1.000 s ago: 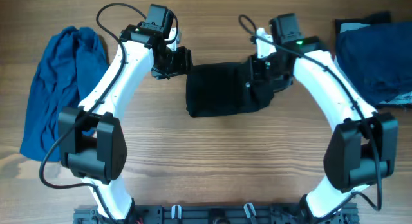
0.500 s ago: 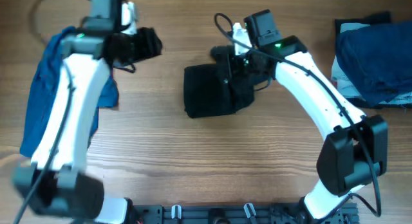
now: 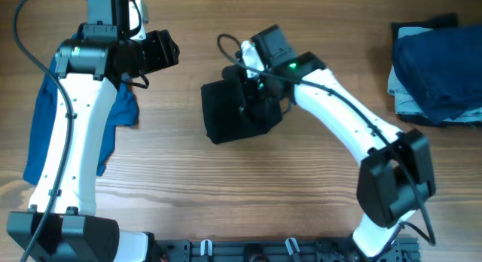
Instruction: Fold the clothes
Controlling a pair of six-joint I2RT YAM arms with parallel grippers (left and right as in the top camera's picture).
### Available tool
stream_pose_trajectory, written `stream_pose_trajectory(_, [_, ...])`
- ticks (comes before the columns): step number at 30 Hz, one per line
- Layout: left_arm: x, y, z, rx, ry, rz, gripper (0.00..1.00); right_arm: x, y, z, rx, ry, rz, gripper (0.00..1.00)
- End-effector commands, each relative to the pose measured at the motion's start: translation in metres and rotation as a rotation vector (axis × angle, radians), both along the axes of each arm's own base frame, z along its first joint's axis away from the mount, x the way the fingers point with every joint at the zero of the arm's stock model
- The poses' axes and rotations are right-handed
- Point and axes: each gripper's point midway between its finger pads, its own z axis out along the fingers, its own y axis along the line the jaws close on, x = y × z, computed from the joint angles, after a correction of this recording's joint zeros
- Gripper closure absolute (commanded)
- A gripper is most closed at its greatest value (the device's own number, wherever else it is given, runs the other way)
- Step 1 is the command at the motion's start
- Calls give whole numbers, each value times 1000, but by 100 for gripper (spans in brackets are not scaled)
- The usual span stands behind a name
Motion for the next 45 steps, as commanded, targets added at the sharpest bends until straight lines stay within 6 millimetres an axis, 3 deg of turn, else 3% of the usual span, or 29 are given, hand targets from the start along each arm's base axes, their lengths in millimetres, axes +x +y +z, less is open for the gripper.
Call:
stream_pose_trajectory(1, [5,16,-1,53,-10,28,31,-17,34,4,22,-11,73,57])
stream_pose_trajectory(3, [6,24,-1,55,-13,48,31,-30,48,6,35,-10,117,36])
stream_pose_trajectory(5, [7,34,0,53,-12,75,31,-42,61,7,44,-8,158,25])
stream_pose_trajectory(10, [7,55,-1,43,-4,127,32,-51,68,14,50,-28,195,21])
stream_pose_trajectory(15, [7,56,-1,41,-4,129,32,-33,49,45,86,-82,138,20])
stream_pose_trajectory(19, [8,56,0,41,-9,129,32,-14,21,85,120,-152,72,12])
stream_pose_trajectory(23, [8,56,0,41,-10,129,32,-7,-1,102,112,-192,44,8])
stream_pose_trajectory(27, [9,56,-2,41,-5,129,32,4,-35,80,-60,-189,-59,7])
stream_pose_trajectory(30, [9,55,-5,41,3,127,31,10,-49,61,-159,-180,-96,9])
stream_pose_trajectory(34, [10,56,-9,46,12,123,31,11,-50,30,-209,-110,-87,36])
stream_pose_trajectory(37, [11,62,-10,76,11,143,31,9,-46,18,-210,-79,-74,51])
stream_pose_trajectory(45, [11,83,-11,114,14,198,31,14,-38,9,-236,-123,-22,51])
